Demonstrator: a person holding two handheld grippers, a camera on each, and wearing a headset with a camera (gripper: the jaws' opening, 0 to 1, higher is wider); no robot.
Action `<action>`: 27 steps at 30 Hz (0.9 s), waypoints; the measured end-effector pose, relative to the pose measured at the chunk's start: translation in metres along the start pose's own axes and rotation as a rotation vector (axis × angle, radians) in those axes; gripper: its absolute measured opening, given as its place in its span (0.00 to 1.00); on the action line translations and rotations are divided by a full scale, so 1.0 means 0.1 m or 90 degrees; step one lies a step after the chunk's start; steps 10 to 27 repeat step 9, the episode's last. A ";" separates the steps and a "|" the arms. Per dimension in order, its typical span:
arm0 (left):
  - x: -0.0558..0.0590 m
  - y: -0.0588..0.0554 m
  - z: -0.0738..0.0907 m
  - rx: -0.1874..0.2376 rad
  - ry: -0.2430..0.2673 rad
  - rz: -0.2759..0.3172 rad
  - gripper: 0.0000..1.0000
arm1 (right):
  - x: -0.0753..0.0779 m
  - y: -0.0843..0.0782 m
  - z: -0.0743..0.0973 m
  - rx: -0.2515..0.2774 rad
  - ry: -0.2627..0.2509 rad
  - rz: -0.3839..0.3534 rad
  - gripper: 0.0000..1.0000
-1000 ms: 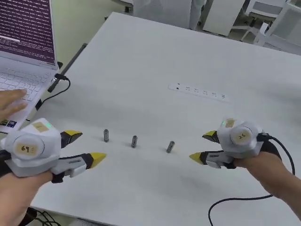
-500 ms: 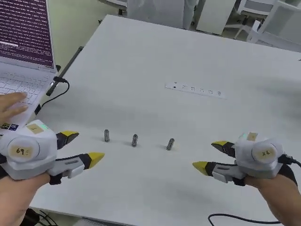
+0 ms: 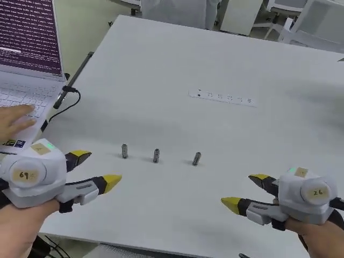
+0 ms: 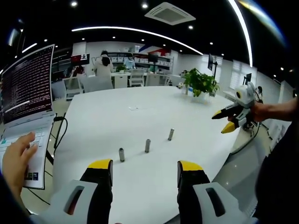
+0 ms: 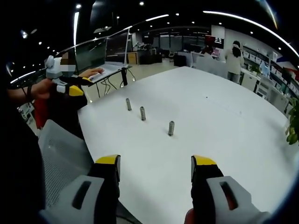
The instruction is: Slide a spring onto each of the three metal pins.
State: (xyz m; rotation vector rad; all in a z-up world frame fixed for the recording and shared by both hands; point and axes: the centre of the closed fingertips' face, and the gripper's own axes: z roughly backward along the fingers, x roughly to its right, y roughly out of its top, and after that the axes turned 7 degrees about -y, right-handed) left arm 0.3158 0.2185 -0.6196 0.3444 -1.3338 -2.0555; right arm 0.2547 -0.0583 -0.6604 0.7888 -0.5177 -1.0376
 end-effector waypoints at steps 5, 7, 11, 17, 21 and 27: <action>-0.01 -0.03 0.04 0.003 0.004 0.006 0.51 | -0.08 -0.09 0.02 -0.008 0.005 -0.006 0.65; -0.02 -0.04 0.05 0.004 0.005 0.009 0.51 | -0.10 -0.13 0.02 -0.016 0.006 -0.009 0.66; -0.02 -0.06 0.05 0.004 0.005 0.012 0.52 | -0.12 -0.16 0.03 -0.021 0.007 -0.009 0.67; -0.02 -0.06 0.05 0.004 0.005 0.012 0.52 | -0.12 -0.16 0.03 -0.021 0.007 -0.009 0.67; -0.02 -0.06 0.05 0.004 0.005 0.012 0.52 | -0.12 -0.16 0.03 -0.021 0.007 -0.009 0.67; -0.02 -0.06 0.05 0.004 0.005 0.012 0.52 | -0.12 -0.16 0.03 -0.021 0.007 -0.009 0.67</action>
